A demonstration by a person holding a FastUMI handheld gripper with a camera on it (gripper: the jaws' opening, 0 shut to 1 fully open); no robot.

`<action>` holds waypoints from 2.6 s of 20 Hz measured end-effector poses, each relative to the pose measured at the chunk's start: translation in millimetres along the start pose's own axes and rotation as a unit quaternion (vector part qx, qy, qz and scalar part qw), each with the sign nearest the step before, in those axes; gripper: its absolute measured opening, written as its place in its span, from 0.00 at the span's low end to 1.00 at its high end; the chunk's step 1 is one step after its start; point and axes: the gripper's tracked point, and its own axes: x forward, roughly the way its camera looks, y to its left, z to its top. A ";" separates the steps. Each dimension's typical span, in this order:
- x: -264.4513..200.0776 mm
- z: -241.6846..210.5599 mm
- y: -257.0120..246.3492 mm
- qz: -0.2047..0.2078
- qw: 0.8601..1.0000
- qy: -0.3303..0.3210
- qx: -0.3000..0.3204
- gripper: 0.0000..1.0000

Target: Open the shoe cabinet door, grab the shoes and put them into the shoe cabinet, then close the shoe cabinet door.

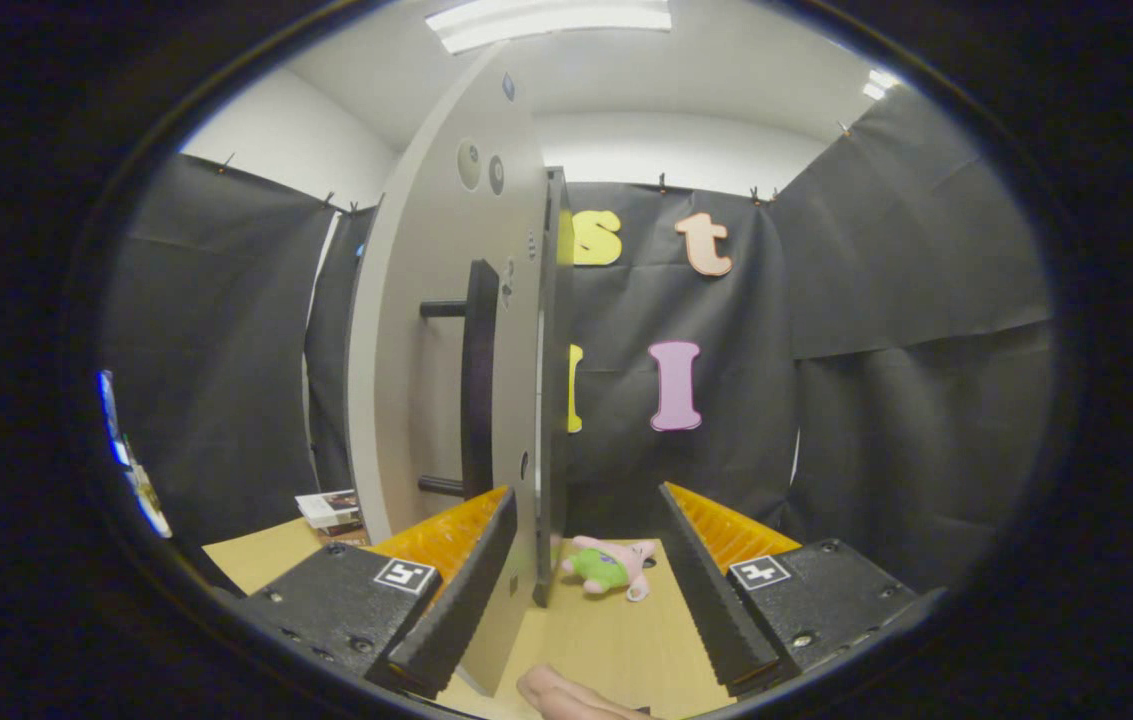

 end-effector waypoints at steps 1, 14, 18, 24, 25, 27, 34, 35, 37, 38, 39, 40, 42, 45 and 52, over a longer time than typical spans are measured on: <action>0.9 -0.1 6.7 0.003 1.000 0.002 -0.002 0.92; -9.6 -0.5 58.2 -0.058 0.998 0.001 0.004 0.92; -10.0 -2.8 88.6 -0.072 0.997 0.001 -0.003 0.92; 5.6 -9.3 129.1 -0.088 0.996 0.008 -0.004 0.92; 10.2 -11.7 133.8 -0.098 0.995 0.011 -0.003 0.92; 24.1 -13.2 148.7 -0.113 0.993 0.014 0.004 0.93; 48.6 -40.8 207.2 -0.073 0.995 0.051 0.032 0.96; 46.4 -41.1 206.3 -0.078 0.995 0.052 0.030 0.96; 36.2 -41.5 213.7 -0.070 0.996 0.050 0.031 0.96; 29.4 -43.2 219.5 -0.061 0.997 0.048 0.030 0.96; 22.4 -43.9 222.5 -0.054 0.997 0.047 0.029 0.96; 15.0 -43.5 222.3 -0.049 0.997 0.046 0.029 0.96; -1.0 -38.5 218.3 -0.047 0.998 0.039 0.030 0.96; -24.5 -34.4 216.9 -0.046 0.998 0.032 0.039 0.96; -74.3 -22.8 226.4 -0.015 1.000 0.014 0.008 0.97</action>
